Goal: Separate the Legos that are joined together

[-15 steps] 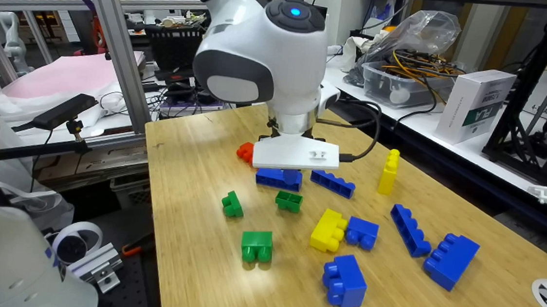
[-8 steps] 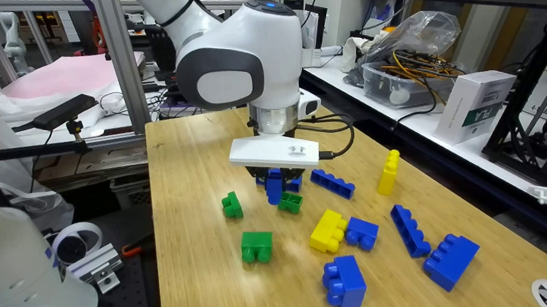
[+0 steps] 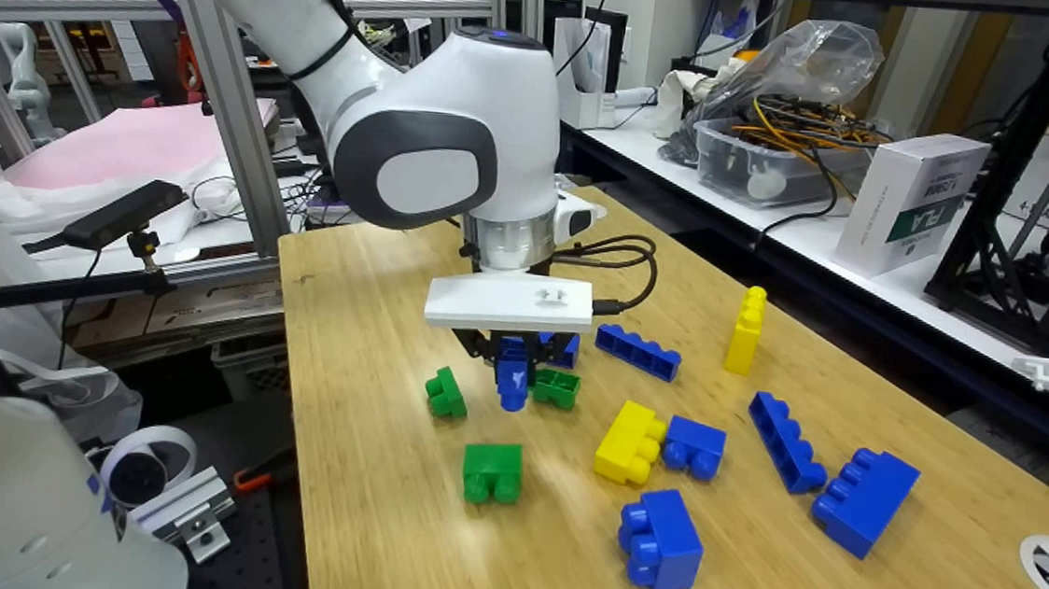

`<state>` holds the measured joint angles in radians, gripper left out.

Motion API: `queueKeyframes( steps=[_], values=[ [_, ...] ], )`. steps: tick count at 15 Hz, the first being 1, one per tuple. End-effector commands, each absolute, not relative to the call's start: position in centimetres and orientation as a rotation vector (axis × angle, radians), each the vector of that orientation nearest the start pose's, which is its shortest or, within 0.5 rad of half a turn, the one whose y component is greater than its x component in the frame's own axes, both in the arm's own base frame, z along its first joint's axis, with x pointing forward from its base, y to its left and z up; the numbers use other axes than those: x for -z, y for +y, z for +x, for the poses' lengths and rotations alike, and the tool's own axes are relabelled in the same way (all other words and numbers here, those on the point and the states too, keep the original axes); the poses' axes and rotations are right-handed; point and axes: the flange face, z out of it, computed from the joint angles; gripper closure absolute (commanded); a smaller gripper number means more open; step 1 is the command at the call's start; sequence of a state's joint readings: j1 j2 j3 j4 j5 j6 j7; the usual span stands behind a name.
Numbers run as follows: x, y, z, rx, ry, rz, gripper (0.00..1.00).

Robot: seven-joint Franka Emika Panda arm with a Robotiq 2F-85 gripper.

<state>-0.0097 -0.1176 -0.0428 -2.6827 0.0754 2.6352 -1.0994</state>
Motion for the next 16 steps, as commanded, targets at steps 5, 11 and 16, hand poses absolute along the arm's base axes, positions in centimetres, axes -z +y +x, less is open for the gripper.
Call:
queueKeyframes(
  steps=[5,11,16],
  values=[
    [-25.3,-1.7,42.2,0.345,-1.406,-2.775,0.89],
    [-24.4,-1.7,42.1,0.419,-1.412,-2.738,0.89],
    [-24.4,-2.0,42.0,0.465,-1.415,-2.719,0.89]
  ],
)
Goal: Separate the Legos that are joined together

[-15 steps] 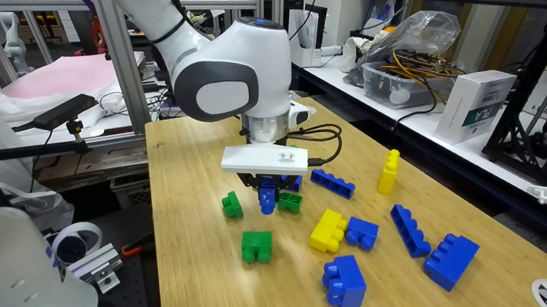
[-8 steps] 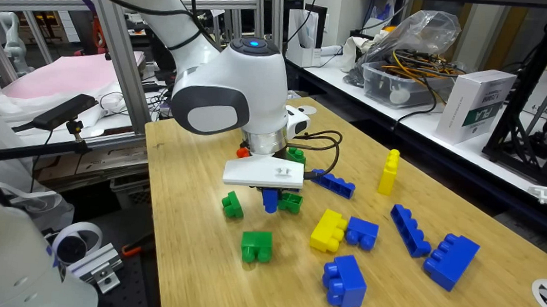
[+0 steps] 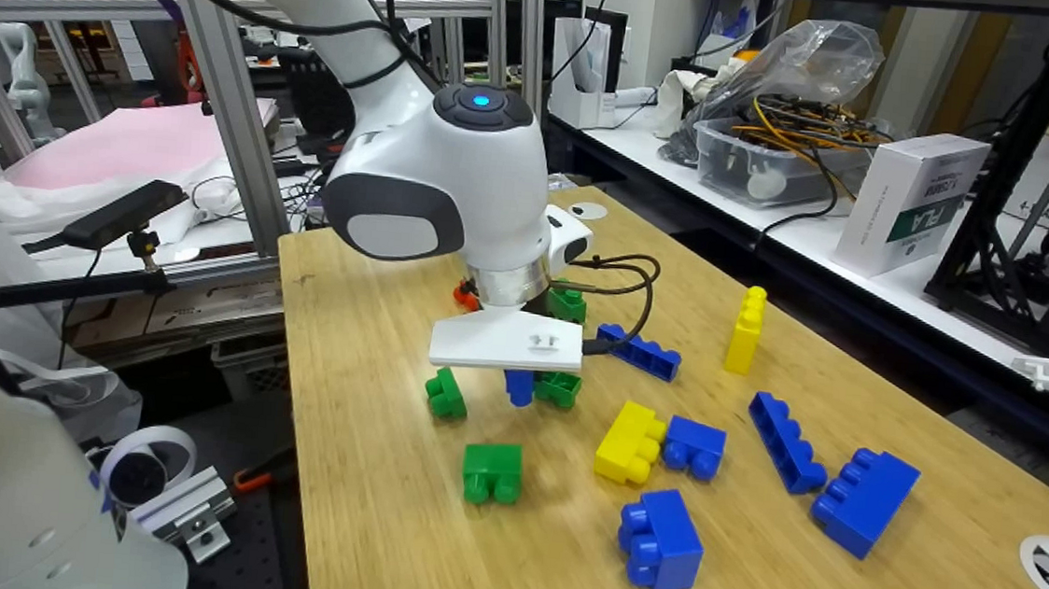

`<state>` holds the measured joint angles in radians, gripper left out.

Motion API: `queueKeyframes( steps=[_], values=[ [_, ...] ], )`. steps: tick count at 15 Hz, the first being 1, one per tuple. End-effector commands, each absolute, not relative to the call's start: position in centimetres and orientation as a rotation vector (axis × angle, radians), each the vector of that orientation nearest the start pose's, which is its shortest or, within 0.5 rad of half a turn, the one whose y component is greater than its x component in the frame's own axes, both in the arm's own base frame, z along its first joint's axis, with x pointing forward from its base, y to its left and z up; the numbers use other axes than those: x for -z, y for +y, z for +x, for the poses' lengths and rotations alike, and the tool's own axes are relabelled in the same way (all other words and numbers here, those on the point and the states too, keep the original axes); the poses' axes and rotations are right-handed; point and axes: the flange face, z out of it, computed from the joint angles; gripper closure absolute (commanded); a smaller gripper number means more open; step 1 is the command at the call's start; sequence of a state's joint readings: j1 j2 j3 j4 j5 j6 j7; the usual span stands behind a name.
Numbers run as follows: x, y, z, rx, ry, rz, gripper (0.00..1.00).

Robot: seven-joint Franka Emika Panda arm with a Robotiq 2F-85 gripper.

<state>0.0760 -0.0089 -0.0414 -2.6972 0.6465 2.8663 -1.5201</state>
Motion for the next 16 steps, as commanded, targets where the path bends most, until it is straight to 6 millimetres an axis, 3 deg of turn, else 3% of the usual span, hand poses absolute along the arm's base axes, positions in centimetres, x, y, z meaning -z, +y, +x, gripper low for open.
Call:
queueKeyframes(
  steps=[1,11,16],
  values=[
    [-24.4,-2.1,41.9,0.473,-1.413,-2.715,0.89],
    [-25.7,-1.4,43.2,0.638,-1.572,-2.636,0.89],
    [-25.1,-1.3,41.3,0.561,-1.626,-2.532,0.89]
  ],
)
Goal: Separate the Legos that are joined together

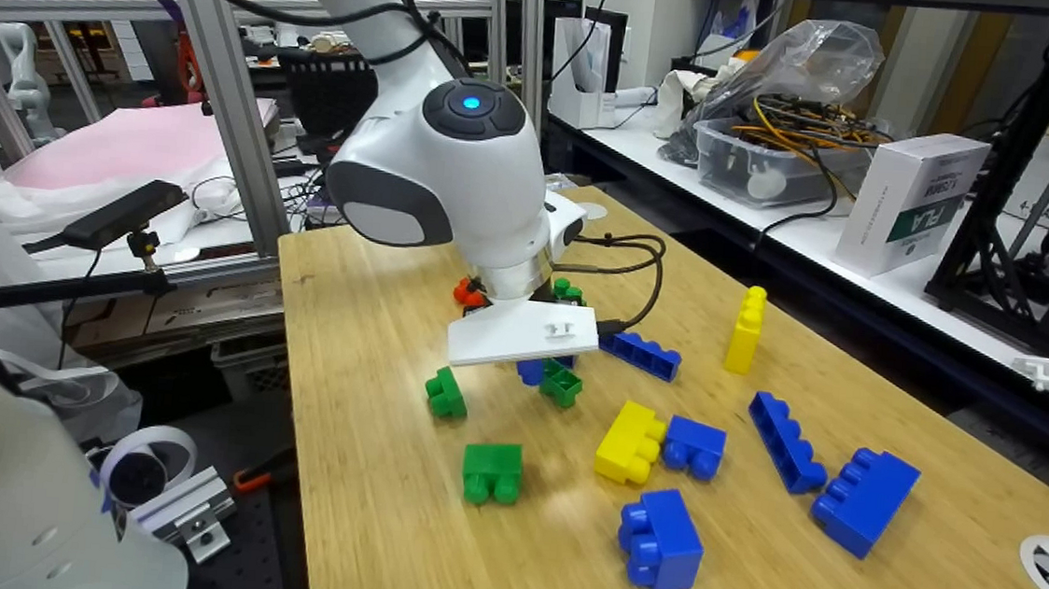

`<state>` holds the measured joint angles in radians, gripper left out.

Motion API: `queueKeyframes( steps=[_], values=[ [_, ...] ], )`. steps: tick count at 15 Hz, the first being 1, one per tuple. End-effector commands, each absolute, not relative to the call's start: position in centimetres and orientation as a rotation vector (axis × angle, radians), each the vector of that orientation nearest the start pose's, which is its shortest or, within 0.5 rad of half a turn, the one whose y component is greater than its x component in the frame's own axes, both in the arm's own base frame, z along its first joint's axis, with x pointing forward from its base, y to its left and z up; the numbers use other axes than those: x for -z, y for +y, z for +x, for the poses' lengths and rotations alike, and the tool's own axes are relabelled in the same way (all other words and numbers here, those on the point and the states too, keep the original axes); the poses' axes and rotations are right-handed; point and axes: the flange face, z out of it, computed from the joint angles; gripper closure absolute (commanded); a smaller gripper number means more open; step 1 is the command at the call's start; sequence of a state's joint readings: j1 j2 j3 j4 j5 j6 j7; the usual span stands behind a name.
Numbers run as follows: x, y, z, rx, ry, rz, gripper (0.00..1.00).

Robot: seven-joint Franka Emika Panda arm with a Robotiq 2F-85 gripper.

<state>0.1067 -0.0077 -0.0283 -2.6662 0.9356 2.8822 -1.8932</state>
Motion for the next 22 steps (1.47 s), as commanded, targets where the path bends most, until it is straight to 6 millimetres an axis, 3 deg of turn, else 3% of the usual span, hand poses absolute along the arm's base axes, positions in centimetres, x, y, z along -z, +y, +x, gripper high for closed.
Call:
queueKeyframes(
  steps=[1,6,14,16,18,22],
  values=[
    [-24.9,-1.1,41.0,0.543,-1.632,-2.504,0.89],
    [-24.6,0.2,39.9,0.478,-1.657,-2.328,0.89],
    [-23.9,0.1,39.7,0.461,-1.686,-2.272,0.89],
    [-23.6,0.2,39.7,0.457,-1.705,-2.262,0.39],
    [-23.5,0.2,39.7,0.462,-1.719,-2.255,0.35],
    [-23.4,0.3,39.7,0.462,-1.74,-2.245,0.08]
  ],
)
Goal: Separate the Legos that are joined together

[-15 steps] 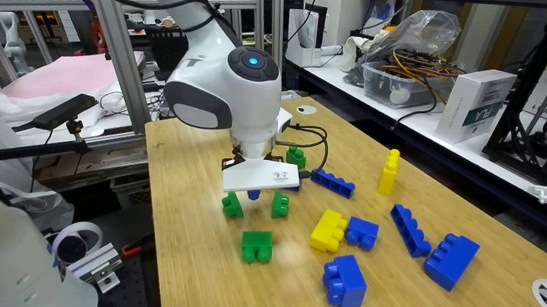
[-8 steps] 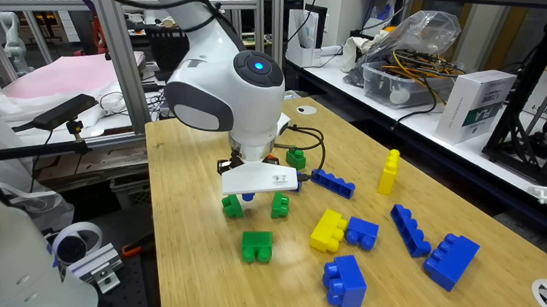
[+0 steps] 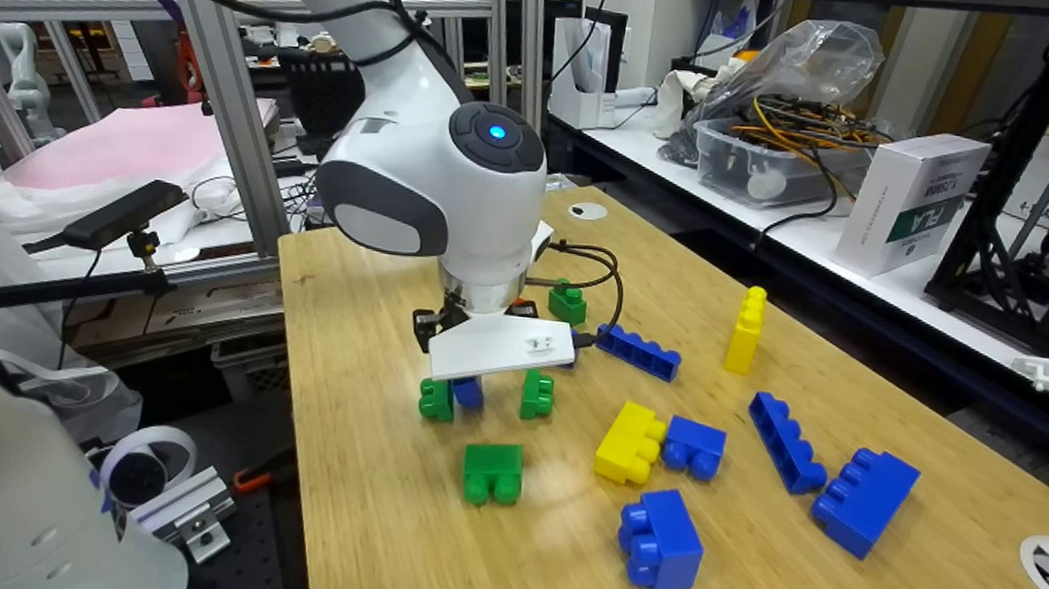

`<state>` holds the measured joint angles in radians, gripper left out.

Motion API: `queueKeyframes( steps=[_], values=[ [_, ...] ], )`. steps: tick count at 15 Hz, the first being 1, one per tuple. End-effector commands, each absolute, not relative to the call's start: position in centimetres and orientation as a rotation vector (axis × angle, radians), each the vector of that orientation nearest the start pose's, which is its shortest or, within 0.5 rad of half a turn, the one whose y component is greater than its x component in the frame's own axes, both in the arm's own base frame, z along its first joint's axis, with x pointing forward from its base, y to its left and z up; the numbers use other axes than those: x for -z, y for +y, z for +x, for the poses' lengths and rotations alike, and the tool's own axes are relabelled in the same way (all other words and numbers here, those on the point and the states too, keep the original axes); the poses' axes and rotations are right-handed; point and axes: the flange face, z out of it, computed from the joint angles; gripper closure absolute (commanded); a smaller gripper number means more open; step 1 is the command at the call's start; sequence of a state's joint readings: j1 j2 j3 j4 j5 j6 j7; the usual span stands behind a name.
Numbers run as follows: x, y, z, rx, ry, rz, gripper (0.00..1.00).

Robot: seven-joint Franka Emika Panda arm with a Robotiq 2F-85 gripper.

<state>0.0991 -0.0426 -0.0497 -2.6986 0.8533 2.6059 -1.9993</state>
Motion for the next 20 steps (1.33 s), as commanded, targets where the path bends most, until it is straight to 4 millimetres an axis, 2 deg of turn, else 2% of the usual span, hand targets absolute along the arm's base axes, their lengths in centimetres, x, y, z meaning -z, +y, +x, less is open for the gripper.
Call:
queueKeyframes(
  steps=[1,12,14,20],
  values=[
    [-23.4,0.3,39.7,0.463,-1.744,-2.244,0.02],
    [-25.2,-0.4,40.7,0.516,-1.757,-2.313,0.0],
    [-25.9,-1.0,41.7,0.534,-1.721,-2.388,0.0],
    [-27.4,-4.0,46.6,0.505,-1.518,-2.718,0.0]
  ],
)
